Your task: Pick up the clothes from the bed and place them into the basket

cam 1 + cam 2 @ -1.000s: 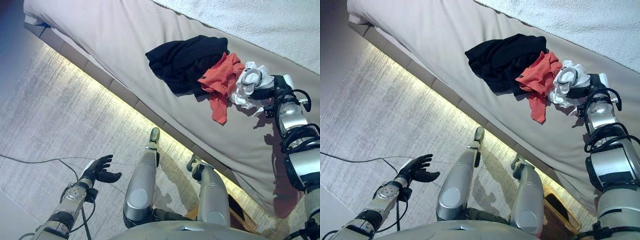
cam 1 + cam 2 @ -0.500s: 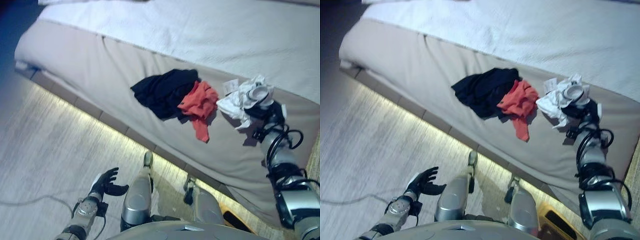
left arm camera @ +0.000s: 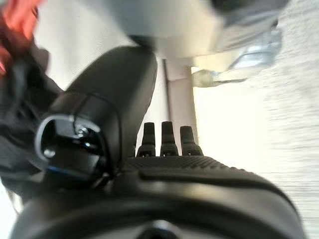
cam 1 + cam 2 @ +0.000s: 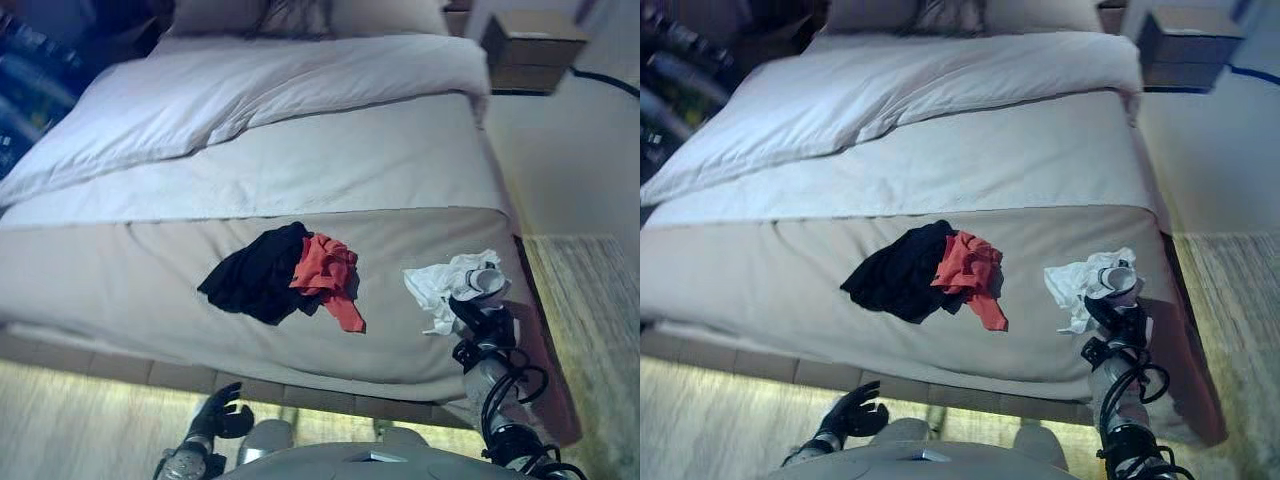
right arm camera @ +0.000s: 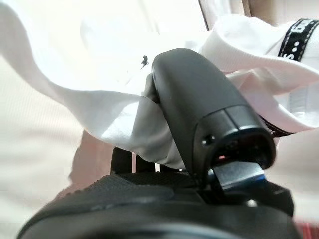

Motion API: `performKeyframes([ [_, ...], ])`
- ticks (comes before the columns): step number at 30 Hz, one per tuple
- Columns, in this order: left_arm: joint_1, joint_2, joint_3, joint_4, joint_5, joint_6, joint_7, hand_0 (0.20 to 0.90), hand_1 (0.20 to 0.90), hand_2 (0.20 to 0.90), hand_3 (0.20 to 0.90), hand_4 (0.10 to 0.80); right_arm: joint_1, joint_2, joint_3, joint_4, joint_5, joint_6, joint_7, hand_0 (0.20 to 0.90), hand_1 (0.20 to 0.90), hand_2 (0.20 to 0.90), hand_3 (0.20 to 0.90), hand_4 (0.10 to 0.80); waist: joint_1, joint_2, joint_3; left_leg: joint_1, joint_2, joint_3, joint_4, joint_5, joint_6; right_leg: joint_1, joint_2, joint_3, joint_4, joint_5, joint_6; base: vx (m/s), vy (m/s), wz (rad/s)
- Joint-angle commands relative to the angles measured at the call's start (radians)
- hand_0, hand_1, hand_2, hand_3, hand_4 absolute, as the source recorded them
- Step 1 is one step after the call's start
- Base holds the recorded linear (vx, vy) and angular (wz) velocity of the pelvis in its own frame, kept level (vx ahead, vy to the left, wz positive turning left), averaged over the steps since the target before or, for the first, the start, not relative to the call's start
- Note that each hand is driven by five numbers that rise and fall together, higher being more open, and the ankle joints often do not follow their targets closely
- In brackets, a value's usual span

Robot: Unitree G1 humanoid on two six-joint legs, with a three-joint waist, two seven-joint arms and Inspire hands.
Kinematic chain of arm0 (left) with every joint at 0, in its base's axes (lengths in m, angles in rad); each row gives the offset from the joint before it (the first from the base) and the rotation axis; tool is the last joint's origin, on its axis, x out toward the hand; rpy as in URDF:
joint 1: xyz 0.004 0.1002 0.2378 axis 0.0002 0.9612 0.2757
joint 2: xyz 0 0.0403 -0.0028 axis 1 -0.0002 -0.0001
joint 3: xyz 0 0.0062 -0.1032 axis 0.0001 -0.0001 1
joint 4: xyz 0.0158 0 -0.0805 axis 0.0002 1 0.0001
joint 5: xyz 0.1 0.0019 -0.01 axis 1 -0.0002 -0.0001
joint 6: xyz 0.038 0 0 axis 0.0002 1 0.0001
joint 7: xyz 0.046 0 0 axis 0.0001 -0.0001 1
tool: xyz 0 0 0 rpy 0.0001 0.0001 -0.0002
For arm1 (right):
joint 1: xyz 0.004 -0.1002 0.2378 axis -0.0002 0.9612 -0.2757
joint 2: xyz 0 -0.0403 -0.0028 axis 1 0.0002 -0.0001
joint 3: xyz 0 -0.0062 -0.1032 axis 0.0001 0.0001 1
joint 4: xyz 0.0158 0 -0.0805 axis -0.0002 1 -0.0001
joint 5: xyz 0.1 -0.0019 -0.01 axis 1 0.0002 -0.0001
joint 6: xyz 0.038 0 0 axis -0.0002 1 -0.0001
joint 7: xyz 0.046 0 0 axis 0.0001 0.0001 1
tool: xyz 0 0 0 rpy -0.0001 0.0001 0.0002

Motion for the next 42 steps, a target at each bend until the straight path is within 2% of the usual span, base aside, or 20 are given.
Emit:
performKeyframes([
  [1, -0.032, 0.023, -0.046, -0.024, -0.008, -0.042, -0.031, 0.9, 0.9, 0.9, 0.9, 0.8, 0.005, -0.022, -0.054, -0.046, 0.007, -0.115, -0.041, 0.3, 0.3, 0.3, 0.2, 0.1, -0.025, -0.001, -0.018, -0.03, -0.031, 0.049, 0.046, -0.041, 0.041, -0.023, -0.056, -0.106, 0.112, 0.045, 0.081, -0.051, 0.142, -0.37],
  [2, -0.037, 0.036, -0.041, -0.029, -0.032, -0.036, -0.027, 0.9, 0.9, 0.9, 0.9, 0.8, 0.018, -0.013, -0.067, -0.013, 0.007, -0.13, -0.041, 0.3, 0.3, 0.3, 0.2, 0.1, -0.03, 0.001, -0.015, -0.013, -0.036, 0.075, 0.031, -0.046, 0.046, -0.047, -0.078, -0.13, 0.133, 0.075, 0.101, -0.062, 0.122, -0.54],
  [3, -0.038, 0.044, -0.034, -0.032, -0.04, -0.033, -0.023, 0.9, 0.9, 0.9, 0.9, 0.8, 0.023, -0.009, -0.072, 0.004, 0.008, -0.126, -0.053, 0.3, 0.3, 0.3, 0.2, 0.1, -0.029, 0.001, -0.013, -0.006, -0.039, 0.09, 0.026, -0.048, 0.048, -0.062, -0.088, -0.149, 0.154, 0.09, 0.108, -0.164, 0.184, -0.78],
  [4, -0.034, 0.053, -0.008, -0.035, -0.061, -0.022, -0.003, 0.9, 0.9, 0.9, 0.9, 0.8, 0.015, -0.008, -0.075, 0.05, 0.027, -0.122, -0.046, 0.3, 0.3, 0.3, 0.2, 0.1, -0.008, 0.016, -0.012, 0.005, -0.024, 0.154, 0.006, -0.034, 0.044, -0.078, -0.096, -0.259, 0.22, 0.083, 0.106, -0.22, 0.164, -1.16],
  [5, -0.034, 0.058, 0.005, -0.037, -0.063, -0.017, 0.005, 0.9, 0.9, 0.9, 0.9, 0.8, 0.007, -0.007, -0.076, 0.077, 0.037, -0.114, -0.063, 0.3, 0.3, 0.3, 0.2, 0.1, 0.007, 0.024, -0.016, 0.001, -0.018, 0.184, -0.003, -0.023, 0.044, -0.08, -0.101, -0.304, 0.258, 0.082, 0.102, -0.26, 0.154, -1.57],
  [7, -0.046, 0.065, 0.01, -0.017, -0.084, -0.005, 0.027, 0.9, 0.9, 0.9, 0.9, 0.8, -0.016, -0.006, -0.089, 0.165, 0.066, -0.108, -0.081, 0.3, 0.3, 0.3, 0.2, 0.1, 0.034, 0.041, -0.027, -0.017, -0.007, 0.225, -0.015, -0.008, 0.059, -0.078, -0.108, -0.344, 0.357, 0.066, 0.083, -0.22, 0.087, -1.43],
  [9, -0.059, 0.064, 0.014, 0.012, -0.094, 0.012, 0.046, 0.9, 0.9, 0.9, 0.9, 0.8, -0.036, -0.011, -0.106, 0.255, 0.088, -0.108, -0.089, 0.3, 0.3, 0.3, 0.2, 0.1, 0.052, 0.043, -0.038, -0.027, -0.008, 0.25, -0.028, -0.002, 0.07, -0.067, -0.109, -0.36, 0.387, 0.048, 0.072, -0.145, -0.003, -0.91],
  [11, -0.077, 0.056, 0.012, 0.05, -0.106, 0.017, 0.067, 0.9, 0.9, 0.9, 0.9, 0.8, -0.054, -0.004, -0.122, 0.366, 0.109, -0.122, -0.082, 0.3, 0.3, 0.3, 0.2, 0.1, 0.075, 0.017, -0.051, -0.041, -0.006, 0.276, -0.025, 0.006, 0.051, 0.016, -0.077, -0.395, 0.218, -0.004, 0.07, -0.091, -0.145, -0.76],
  [13, -0.085, 0.049, 0.029, 0.069, -0.094, 0.023, 0.058, 0.9, 0.9, 0.9, 0.9, 0.8, -0.061, 0.0, -0.131, 0.422, 0.122, -0.108, -0.097, 0.3, 0.3, 0.3, 0.2, 0.1, 0.079, 0.003, -0.062, -0.051, -0.005, 0.277, -0.025, 0.014, 0.049, 0.03, -0.059, -0.38, 0.146, 0.005, 0.063, -0.056, -0.125, -0.43],
  [15, -0.09, 0.041, 0.032, 0.083, -0.082, -0.005, 0.031, 0.9, 0.9, 0.9, 0.9, 0.8, -0.056, -0.003, -0.137, 0.495, 0.163, -0.1, -0.072, 0.3, 0.3, 0.3, 0.2, 0.1, 0.084, -0.002, -0.074, -0.058, 0.009, 0.283, -0.034, 0.024, 0.032, 0.058, -0.029, -0.38, 0.072, -0.016, 0.051, -0.048, -0.111, -0.16],
  [17, -0.1, 0.033, 0.025, 0.087, -0.081, -0.026, 0.017, 0.9, 0.9, 0.9, 0.9, 0.8, -0.052, -0.004, -0.154, 0.55, 0.191, -0.05, -0.054, 0.3, 0.3, 0.3, 0.2, 0.1, 0.083, -0.007, -0.083, -0.061, 0.012, 0.279, -0.04, 0.025, 0.031, 0.065, -0.018, -0.373, 0.053, -0.018, 0.048, -0.049, -0.128, -0.16],
  [20, -0.108, 0.03, 0.004, 0.073, -0.076, -0.063, -0.006, 0.9, 0.9, 0.9, 0.9, 0.8, -0.043, -0.01, -0.171, 0.639, 0.247, -0.041, -0.058, 0.3, 0.3, 0.3, 0.2, 0.1, 0.085, -0.013, -0.091, -0.056, 0.015, 0.263, -0.046, 0.023, 0.027, 0.061, -0.003, -0.375, 0.04, -0.015, 0.044, -0.049, -0.127, -0.05],
  [31, -0.105, 0.054, 0.009, 0.103, -0.03, -0.077, -0.01, 0.9, 0.9, 0.9, 0.9, 0.8, -0.022, -0.058, -0.262, 0.775, 0.387, -0.033, -0.023, 0.3, 0.3, 0.3, 0.2, 0.1, 0.07, 0.008, -0.093, -0.043, 0.019, 0.234, -0.048, 0.021, 0.011, 0.061, 0.011, -0.373, 0.025, -0.01, 0.043, -0.002, -0.081, 0.0],
  [33, -0.1, 0.056, 0.009, 0.103, -0.023, -0.077, -0.005, 0.9, 0.9, 0.9, 0.9, 0.8, -0.02, -0.066, -0.273, 0.784, 0.403, -0.046, 0.005, 0.3, 0.3, 0.3, 0.2, 0.1, 0.068, 0.014, -0.092, -0.042, 0.019, 0.232, -0.048, 0.021, 0.008, 0.061, 0.011, -0.374, 0.026, -0.011, 0.044, -0.005, -0.049, 0.01],
  [35, -0.099, 0.063, 0.003, 0.088, -0.018, -0.063, -0.002, 0.9, 0.9, 0.9, 0.9, 0.8, -0.022, -0.082, -0.285, 0.774, 0.364, -0.115, 0.051, 0.3, 0.3, 0.3, 0.2, 0.1, 0.066, 0.024, -0.085, -0.043, 0.022, 0.229, -0.048, 0.024, 0.003, 0.055, 0.008, -0.377, 0.031, -0.011, 0.043, -0.043, -0.059, 0.01],
  [37, -0.097, 0.071, 0.001, 0.071, -0.02, -0.059, -0.009, 0.9, 0.9, 0.9, 0.9, 0.8, -0.027, -0.092, -0.283, 0.732, 0.314, -0.21, 0.008, 0.3, 0.3, 0.3, 0.2, 0.1, 0.057, 0.031, -0.073, -0.046, 0.023, 0.229, -0.048, 0.027, 0.001, 0.046, 0.006, -0.373, 0.033, -0.01, 0.041, -0.069, -0.049, 0.0],
  [42, -0.09, 0.079, -0.009, 0.053, -0.028, -0.066, -0.025, 0.9, 0.9, 0.9, 0.9, 0.8, -0.024, -0.117, -0.319, 0.702, 0.273, -0.292, -0.081, 0.3, 0.3, 0.3, 0.2, 0.1, 0.042, 0.042, -0.063, -0.048, 0.026, 0.237, -0.048, 0.028, -0.006, 0.04, 0.005, -0.367, 0.024, -0.006, 0.041, -0.01, -0.019, 0.0],
])
